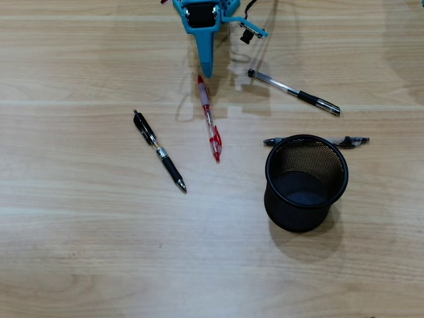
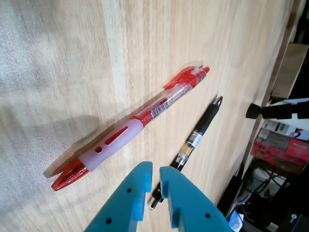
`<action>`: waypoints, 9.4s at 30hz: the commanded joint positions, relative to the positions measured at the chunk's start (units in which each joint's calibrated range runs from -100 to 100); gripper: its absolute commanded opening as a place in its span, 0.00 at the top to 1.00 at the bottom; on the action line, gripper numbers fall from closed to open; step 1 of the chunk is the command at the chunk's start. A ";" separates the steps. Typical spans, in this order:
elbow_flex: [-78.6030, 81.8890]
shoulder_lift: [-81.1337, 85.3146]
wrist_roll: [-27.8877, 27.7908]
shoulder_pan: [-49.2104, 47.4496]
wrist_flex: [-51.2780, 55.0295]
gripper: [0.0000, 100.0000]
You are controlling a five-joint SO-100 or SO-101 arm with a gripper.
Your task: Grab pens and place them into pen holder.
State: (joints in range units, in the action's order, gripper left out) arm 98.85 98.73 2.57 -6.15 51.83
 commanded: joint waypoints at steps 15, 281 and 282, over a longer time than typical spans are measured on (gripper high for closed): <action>0.52 0.68 0.20 1.44 -0.40 0.97; -84.82 -103.35 45.44 -2.50 21.29 0.77; -84.55 -104.54 45.44 -2.77 20.65 0.77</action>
State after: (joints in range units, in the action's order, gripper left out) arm 14.37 -2.89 48.30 -7.67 75.40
